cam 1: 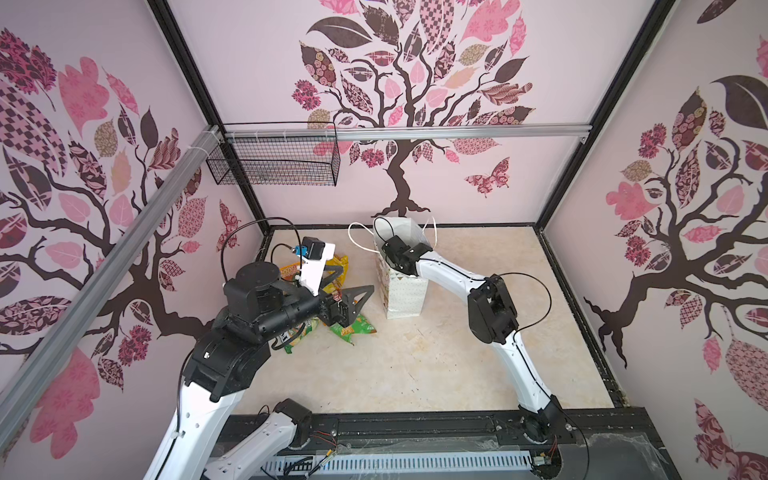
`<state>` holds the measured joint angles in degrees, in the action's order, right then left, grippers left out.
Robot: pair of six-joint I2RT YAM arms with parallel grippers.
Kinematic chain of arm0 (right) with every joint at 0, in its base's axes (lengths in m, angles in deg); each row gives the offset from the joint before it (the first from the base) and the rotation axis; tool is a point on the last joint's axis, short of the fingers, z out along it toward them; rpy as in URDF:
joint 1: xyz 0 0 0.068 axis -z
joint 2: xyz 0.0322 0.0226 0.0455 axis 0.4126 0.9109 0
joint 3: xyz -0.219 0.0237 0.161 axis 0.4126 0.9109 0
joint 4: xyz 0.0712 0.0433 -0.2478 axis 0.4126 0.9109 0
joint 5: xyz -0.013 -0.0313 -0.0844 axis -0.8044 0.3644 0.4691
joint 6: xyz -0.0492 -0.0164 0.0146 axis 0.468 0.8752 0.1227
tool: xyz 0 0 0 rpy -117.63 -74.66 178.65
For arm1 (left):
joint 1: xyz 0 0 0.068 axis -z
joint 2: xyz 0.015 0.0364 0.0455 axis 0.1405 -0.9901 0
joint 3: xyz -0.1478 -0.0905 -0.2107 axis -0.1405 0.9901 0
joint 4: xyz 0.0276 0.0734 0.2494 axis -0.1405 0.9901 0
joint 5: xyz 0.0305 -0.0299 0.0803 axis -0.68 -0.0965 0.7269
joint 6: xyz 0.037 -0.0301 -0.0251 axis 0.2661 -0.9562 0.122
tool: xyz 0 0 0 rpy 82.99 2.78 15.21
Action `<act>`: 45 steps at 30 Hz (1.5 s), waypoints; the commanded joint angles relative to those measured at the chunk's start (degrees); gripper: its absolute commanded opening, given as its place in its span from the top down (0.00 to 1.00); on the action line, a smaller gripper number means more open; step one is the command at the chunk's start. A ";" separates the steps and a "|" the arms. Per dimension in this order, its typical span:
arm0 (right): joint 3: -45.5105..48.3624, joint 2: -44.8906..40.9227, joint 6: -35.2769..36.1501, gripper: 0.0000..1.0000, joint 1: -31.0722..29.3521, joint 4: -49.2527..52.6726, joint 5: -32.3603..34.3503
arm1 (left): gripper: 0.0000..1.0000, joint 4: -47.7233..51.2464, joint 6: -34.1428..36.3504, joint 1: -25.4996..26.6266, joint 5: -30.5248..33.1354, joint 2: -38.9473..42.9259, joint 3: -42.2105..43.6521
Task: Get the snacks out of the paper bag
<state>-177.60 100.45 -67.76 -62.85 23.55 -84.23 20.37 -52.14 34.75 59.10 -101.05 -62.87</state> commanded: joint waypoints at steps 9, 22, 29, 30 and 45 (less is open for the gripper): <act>-2.00 -3.79 0.10 1.00 0.71 0.49 -2.36 | 0.02 -1.50 -0.48 0.22 0.54 0.43 -1.52; -4.86 -8.34 0.90 1.00 0.69 1.41 1.03 | 0.02 -2.06 -0.34 0.22 0.63 -0.24 -0.78; -7.75 -9.32 1.17 1.00 0.73 2.49 1.85 | 0.02 -2.10 -0.23 0.16 0.90 -0.01 -0.66; -8.22 -9.42 1.26 1.00 0.69 2.69 1.87 | 0.02 -2.09 -0.23 0.17 0.89 -0.03 -0.59; -13.25 -12.43 1.27 1.00 0.71 3.87 2.54 | 0.02 -2.42 -0.31 0.22 0.80 -0.13 -0.09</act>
<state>-187.33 93.53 -67.20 -62.00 26.15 -82.59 18.97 -52.40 34.75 59.78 -101.45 -62.87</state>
